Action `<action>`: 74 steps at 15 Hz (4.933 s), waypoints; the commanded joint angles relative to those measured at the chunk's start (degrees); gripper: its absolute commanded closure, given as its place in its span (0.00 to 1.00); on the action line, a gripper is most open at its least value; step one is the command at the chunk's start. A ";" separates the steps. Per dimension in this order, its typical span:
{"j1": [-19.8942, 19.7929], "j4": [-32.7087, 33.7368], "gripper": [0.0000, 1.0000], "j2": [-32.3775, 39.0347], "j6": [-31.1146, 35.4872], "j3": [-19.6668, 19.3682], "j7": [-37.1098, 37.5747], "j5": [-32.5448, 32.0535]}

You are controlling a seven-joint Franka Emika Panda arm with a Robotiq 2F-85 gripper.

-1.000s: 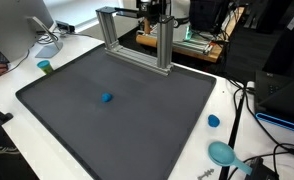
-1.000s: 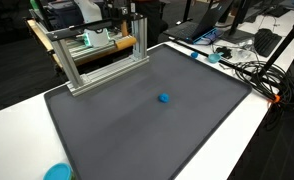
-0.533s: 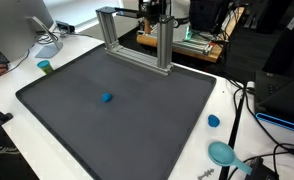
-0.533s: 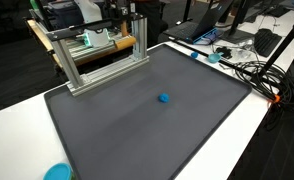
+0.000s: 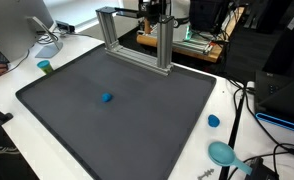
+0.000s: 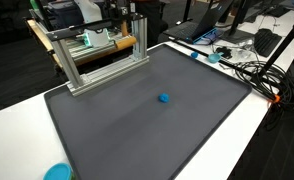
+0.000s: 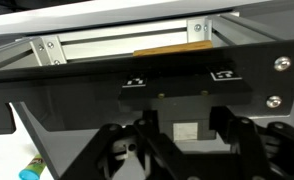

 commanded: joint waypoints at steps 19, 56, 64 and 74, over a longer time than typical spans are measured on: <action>1.40 -0.32 0.57 -3.04 -4.40 -3.43 -8.26 0.19; 0.70 41.41 0.79 44.11 0.62 0.10 12.97 -4.85; 0.70 47.34 0.79 46.12 2.07 -4.77 8.10 -2.48; 1.92 45.79 0.79 49.21 3.96 -5.05 10.41 -2.40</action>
